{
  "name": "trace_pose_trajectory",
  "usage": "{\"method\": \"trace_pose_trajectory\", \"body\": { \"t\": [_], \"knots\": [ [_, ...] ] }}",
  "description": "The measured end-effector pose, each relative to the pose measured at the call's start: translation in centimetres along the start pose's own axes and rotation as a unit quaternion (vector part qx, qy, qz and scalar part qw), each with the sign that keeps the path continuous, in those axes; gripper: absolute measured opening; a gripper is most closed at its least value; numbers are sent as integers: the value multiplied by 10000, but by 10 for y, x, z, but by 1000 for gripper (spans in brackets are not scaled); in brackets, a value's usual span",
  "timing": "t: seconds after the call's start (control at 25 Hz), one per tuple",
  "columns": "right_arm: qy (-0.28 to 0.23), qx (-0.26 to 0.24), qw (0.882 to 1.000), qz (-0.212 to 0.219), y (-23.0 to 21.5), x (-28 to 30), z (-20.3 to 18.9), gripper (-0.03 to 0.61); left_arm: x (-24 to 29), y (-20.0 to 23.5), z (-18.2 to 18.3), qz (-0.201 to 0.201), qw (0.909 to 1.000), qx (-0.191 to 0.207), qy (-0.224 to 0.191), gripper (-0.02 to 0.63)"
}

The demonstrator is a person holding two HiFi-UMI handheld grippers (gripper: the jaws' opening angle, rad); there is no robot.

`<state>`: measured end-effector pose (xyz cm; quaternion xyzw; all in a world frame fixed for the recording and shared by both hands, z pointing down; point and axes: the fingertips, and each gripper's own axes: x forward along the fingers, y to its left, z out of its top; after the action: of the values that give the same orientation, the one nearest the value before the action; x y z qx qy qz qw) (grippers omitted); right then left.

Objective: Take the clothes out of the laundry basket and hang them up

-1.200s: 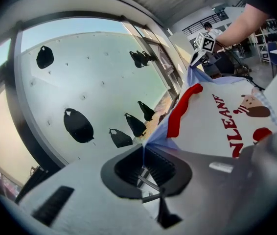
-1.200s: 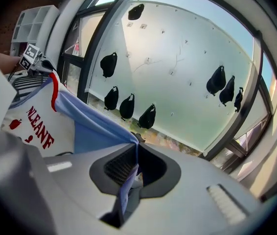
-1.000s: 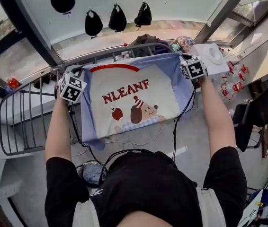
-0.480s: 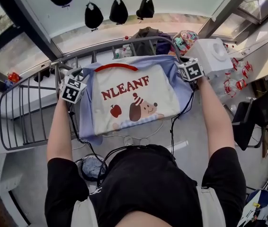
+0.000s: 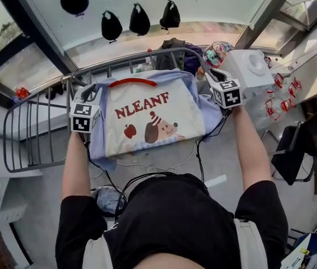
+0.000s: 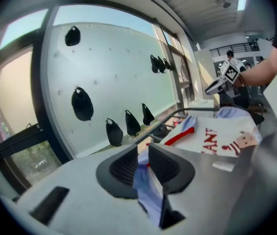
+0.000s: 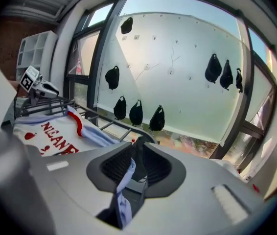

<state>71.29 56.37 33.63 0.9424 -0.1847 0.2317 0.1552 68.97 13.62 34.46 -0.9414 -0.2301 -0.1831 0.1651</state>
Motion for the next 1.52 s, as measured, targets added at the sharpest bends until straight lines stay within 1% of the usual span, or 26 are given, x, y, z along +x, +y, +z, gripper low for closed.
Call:
{"method": "trace_pose_trajectory", "body": {
  "t": [0.08,0.16,0.24,0.36,0.48,0.56,0.64,0.76,0.88,1.08,1.2,1.36,1.44,1.52],
  "knots": [
    [-469,369,9982,-29,0,-17,18,52,-16,-5,20,216,9978,-467,-415,17],
    [-1030,792,9915,86,6,-36,40,15,-33,-15,39,305,9930,-844,-767,6],
    [-1574,1069,9814,234,14,-57,63,14,-48,-30,57,361,9906,-894,-974,6],
    [-2212,1189,9675,309,28,-91,92,14,-73,-51,86,489,9877,-817,-1242,6],
    [-2696,1221,9547,308,41,-126,113,14,-94,-71,109,620,9809,-1029,-1532,6],
    [-2911,1237,9483,264,49,-145,121,14,-107,-87,119,696,9764,-1165,-1682,6],
    [-3005,1202,9460,161,60,-160,120,14,-116,-106,124,696,9758,-1170,-1709,6],
    [-2961,1161,9480,88,75,-171,108,14,-119,-134,126,617,9810,-941,-1578,6],
    [-2881,1261,9490,235,84,-170,98,14,-118,-148,129,617,9828,-796,-1548,6],
    [-2900,1170,9487,458,89,-171,94,14,-127,-158,123,800,9819,-849,-1491,6],
    [-2950,1079,9465,748,101,-171,100,14,-142,-158,117,1063,9797,-899,-1446,6],
    [-2991,807,9416,1318,133,-164,111,14,-171,-155,105,1592,9726,-981,-1378,6],
    [-3029,748,9347,1702,155,-163,117,14,-190,-153,95,1900,9670,-1068,-1319,6],
    [-3085,719,9250,2096,182,-165,124,14,-213,-149,84,2250,9592,-1141,-1279,6]
  ]
}}
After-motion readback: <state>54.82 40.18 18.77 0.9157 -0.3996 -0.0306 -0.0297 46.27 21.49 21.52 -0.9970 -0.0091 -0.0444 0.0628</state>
